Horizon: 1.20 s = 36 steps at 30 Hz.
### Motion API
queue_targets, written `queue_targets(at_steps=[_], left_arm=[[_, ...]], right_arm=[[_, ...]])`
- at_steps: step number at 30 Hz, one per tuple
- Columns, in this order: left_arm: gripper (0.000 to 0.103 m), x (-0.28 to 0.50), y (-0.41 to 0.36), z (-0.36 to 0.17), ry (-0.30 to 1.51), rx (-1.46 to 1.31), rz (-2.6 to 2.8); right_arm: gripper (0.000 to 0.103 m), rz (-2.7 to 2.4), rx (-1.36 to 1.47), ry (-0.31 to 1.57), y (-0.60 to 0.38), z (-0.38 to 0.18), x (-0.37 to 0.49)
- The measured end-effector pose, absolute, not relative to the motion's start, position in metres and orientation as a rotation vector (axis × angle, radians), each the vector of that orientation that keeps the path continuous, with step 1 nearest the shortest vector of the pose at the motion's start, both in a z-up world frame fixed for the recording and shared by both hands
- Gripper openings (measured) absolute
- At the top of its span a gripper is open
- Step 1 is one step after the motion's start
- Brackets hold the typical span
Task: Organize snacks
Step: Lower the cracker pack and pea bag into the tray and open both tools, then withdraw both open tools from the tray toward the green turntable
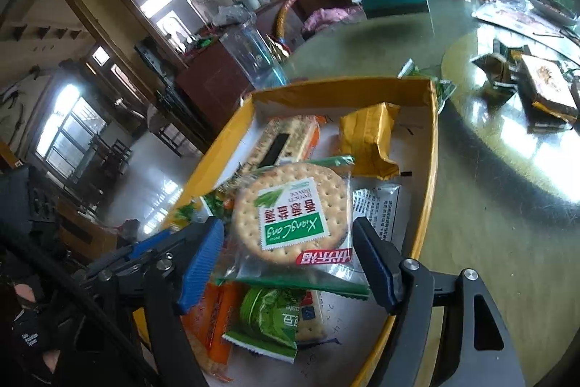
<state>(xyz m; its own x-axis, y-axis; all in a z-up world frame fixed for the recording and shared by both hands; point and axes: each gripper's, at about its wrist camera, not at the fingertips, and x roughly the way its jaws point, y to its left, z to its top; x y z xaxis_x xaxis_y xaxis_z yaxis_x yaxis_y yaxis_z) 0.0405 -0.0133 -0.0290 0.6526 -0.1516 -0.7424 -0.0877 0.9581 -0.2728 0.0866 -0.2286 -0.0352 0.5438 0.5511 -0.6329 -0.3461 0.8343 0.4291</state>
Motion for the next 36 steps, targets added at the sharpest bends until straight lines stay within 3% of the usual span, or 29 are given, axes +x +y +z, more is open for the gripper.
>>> queue_targets(at_steps=[2,21,36], left_arm=[[0.066,0.035,-0.016,-0.024,0.834,-0.291,-0.030],[0.071,-0.015,-0.100,0.022,0.740,-0.205,-0.206],[0.071,-0.028,-0.160,0.037,0.734,-0.122,-0.321]], right_arm=[[0.079,0.536,0.277,0.813,-0.234,-0.030,0.081],[0.079,0.434,0.441,0.625,-0.335,-0.001,0.018],[0.079,0.320,0.552,0.591,-0.403,0.005,-0.004]])
